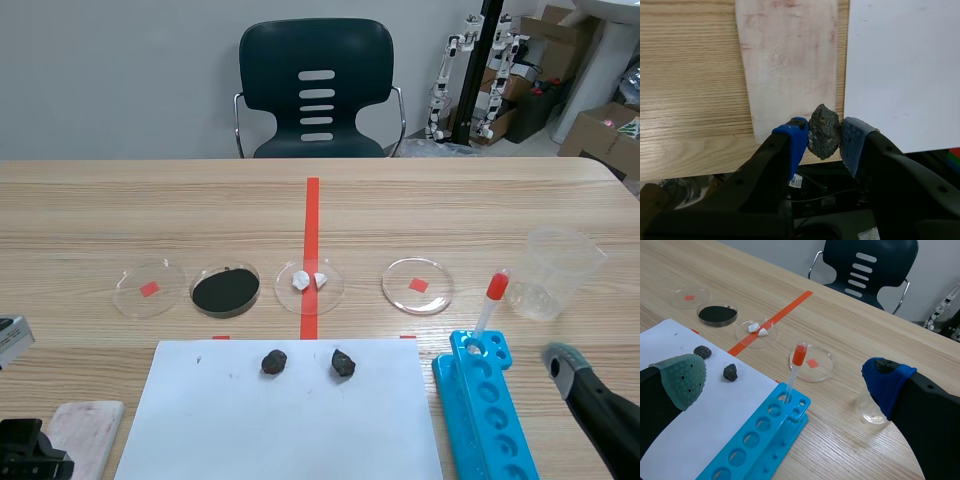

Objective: Rub the mineral on the streak plate below the first streak

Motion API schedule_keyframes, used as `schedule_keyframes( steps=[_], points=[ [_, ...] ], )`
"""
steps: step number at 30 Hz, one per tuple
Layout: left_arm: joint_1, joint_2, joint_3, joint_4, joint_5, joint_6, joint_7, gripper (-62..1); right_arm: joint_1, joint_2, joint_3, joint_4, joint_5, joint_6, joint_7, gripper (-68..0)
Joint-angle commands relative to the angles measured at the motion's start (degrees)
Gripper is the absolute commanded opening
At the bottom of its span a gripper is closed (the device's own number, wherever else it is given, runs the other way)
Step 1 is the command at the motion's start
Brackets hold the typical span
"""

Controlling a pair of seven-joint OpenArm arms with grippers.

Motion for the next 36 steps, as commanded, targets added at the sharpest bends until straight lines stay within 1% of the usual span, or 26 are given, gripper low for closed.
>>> schedule_keyframes(
  steps=[1,8,14,16,19,24,27,30,36],
  points=[
    [-0.63,0.94,-0.15,-1.05,-0.35,-0.11,0.26,-49.3,0.37,0.46,0.17,0.81,0.61,-0.04,0.7,0.4],
    [-3.1,2.58,0.02,-5.22,1.03,-0.15,1.16,-49.3,0.37,0.46,0.17,0.81,0.61,-0.04,0.5,0.4],
    [-3.96,3.93,0.02,-6.27,2.32,-0.2,1.29,-49.3,0.37,0.46,0.17,0.81,0.61,-0.04,0.26,0.4],
    [-4.09,4.46,0.02,-6.43,3.41,-0.17,1.31,-49.3,0.37,0.46,0.17,0.81,0.61,-0.04,0.04,0.4],
    [-4.09,4.48,0.02,-6.45,3.74,-0.17,1.29,-49.3,0.37,0.46,0.17,0.81,0.61,-0.04,0.07,0.4],
    [-4.09,4.5,0.68,-6.8,6.29,-0.17,1.07,-49.3,0.37,0.46,0.17,0.81,0.61,-0.04,0.04,0.4],
    [-4.09,4.5,1.18,-6.8,7.1,-0.17,0.39,-49.3,0.37,0.46,0.17,0.81,0.61,-0.04,0.04,0.4],
    [-4.09,4.68,1.46,-6.8,7.32,-0.17,-0.61,-49.3,0.37,0.46,0.17,0.81,0.61,-0.04,0.04,0.4],
    [-4.09,5.31,1.57,-6.8,7.26,-0.35,-0.57,-49.3,0.37,0.46,0.17,0.81,0.61,-0.04,0.04,0.4]
  ],
)
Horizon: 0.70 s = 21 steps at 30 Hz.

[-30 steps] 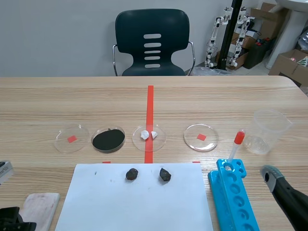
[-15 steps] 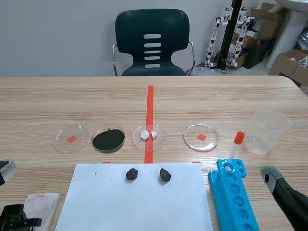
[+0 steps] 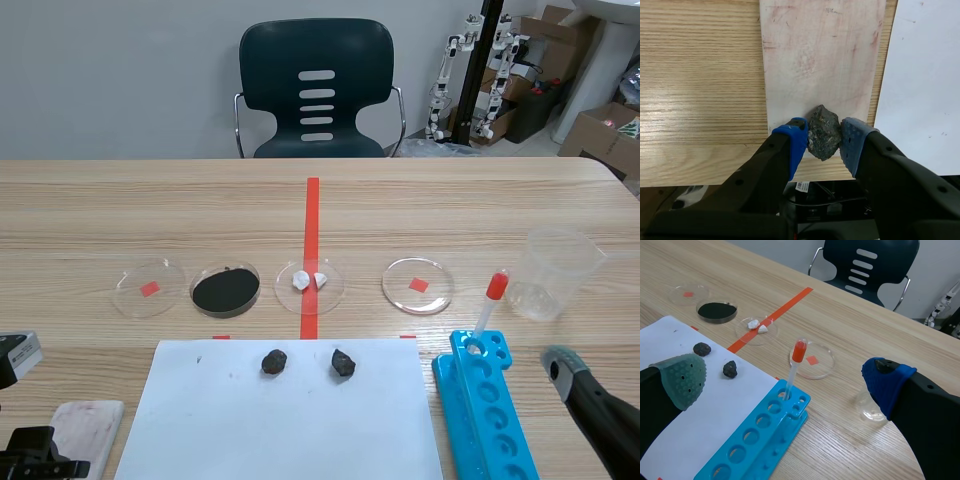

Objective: Rub the mineral on the streak plate below the first streak

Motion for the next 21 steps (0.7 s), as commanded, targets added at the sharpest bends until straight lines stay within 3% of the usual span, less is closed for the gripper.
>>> schedule_keyframes(
  steps=[1,7,13,16,21],
  points=[
    [0.0,0.48,0.46,-0.04,0.02,-0.63,-1.09,-49.3,0.37,0.46,0.17,0.81,0.59,-0.04,0.79,0.4],
    [0.0,0.48,0.46,-0.04,-5.33,-4.02,-1.16,-49.3,0.37,0.46,0.17,0.81,0.59,-0.04,0.81,0.4],
    [-0.04,0.46,0.44,-0.04,-7.65,-5.38,-1.16,-49.3,0.37,0.46,0.17,0.81,0.59,-0.04,0.81,0.4],
    [-0.2,0.44,0.44,-0.04,-7.04,-5.31,-1.09,-49.3,0.37,0.46,0.17,0.81,0.59,-0.04,0.81,0.4],
    [-0.17,0.44,0.44,-0.04,-2.19,-2.67,0.39,-49.3,0.37,0.46,0.17,0.81,0.59,-0.04,0.81,0.4]
  ],
)
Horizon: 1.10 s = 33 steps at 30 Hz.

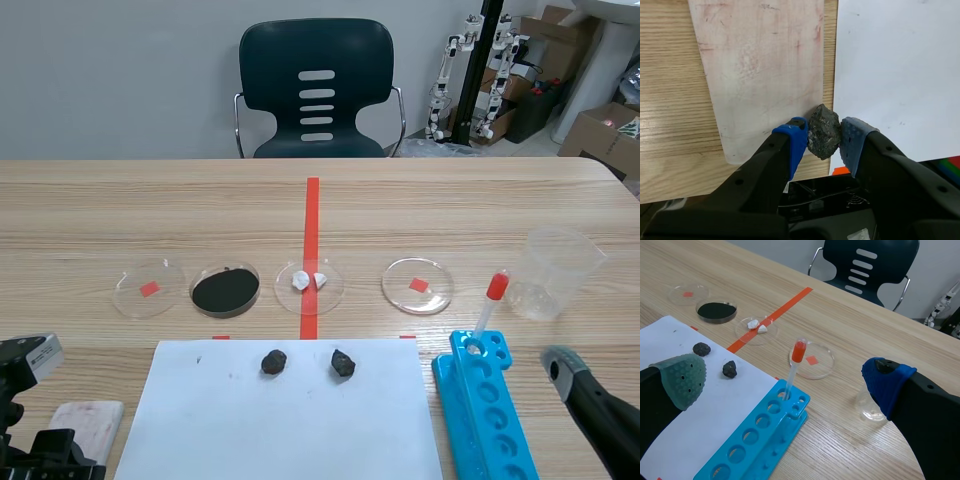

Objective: Rub the mineral on the streak plate below the first streak

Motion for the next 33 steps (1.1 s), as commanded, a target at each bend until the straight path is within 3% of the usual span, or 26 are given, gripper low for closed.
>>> schedule_keyframes(
  steps=[1,19,24,33],
  points=[
    [-0.11,-0.07,-0.17,0.22,2.62,2.05,1.07,-49.3,0.37,0.46,0.17,0.81,0.59,-0.04,0.81,0.4],
    [-0.11,-0.07,-0.17,0.22,18.25,8.85,5.64,-49.3,0.37,0.46,0.17,0.81,0.59,-0.04,0.81,0.4],
    [-0.11,-0.04,-0.17,0.24,17.11,8.92,5.57,-49.3,0.37,0.46,0.17,0.81,0.59,-0.04,0.81,0.4],
    [-0.09,-0.07,-0.17,1.29,8.11,4.17,2.69,-49.3,0.37,0.46,0.17,0.81,0.59,-0.04,0.81,0.4]
  ],
)
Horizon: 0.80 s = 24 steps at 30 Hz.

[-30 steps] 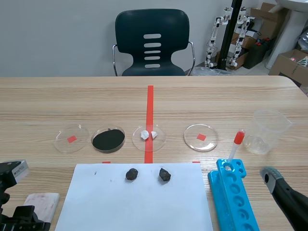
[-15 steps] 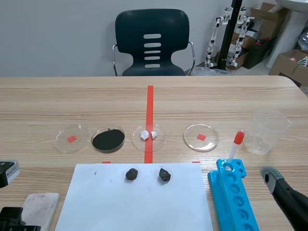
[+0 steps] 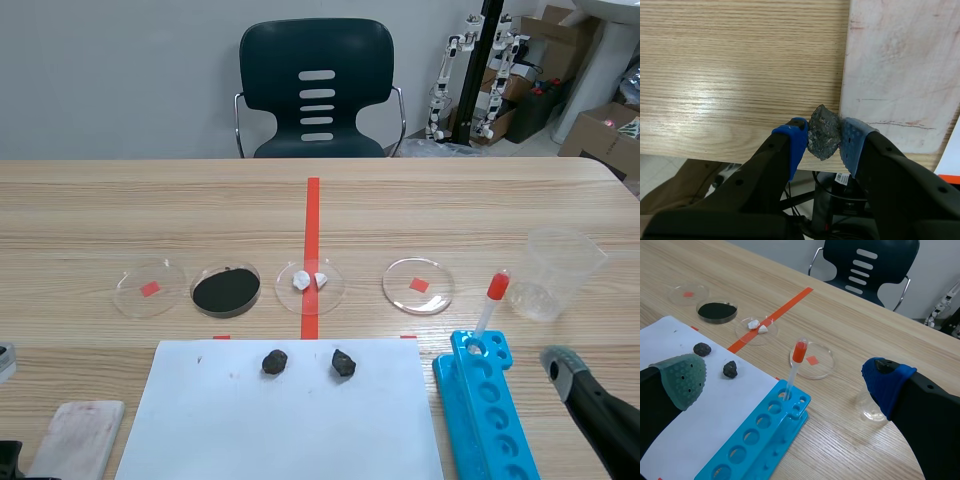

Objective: Rub the mineral on the streak plate below the first streak

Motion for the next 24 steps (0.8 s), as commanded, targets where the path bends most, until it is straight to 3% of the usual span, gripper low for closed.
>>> schedule_keyframes(
  steps=[1,8,12,19,24],
  points=[
    [-0.04,0.92,0.59,1.46,-4.85,-2.16,-1.6,-49.3,0.35,0.46,0.17,0.81,0.59,-0.04,0.81,0.4],
    [-0.04,0.98,0.59,2.03,-13.53,-8.35,-3.13,-49.3,0.35,0.46,0.17,0.81,0.59,-0.04,0.81,0.4],
    [-0.07,1.27,0.61,2.03,-16.44,-11.93,-4.0,-49.3,0.35,0.46,0.17,0.81,0.59,-0.04,0.81,0.4],
    [-0.07,1.73,0.59,2.03,-15.69,-12.13,-4.52,-49.3,0.35,0.46,0.17,0.81,0.59,-0.04,0.81,0.4],
    [-0.04,1.73,0.59,2.01,-9.42,-6.29,-2.47,-49.3,0.35,0.46,0.17,0.81,0.59,-0.04,0.79,0.4]
  ],
)
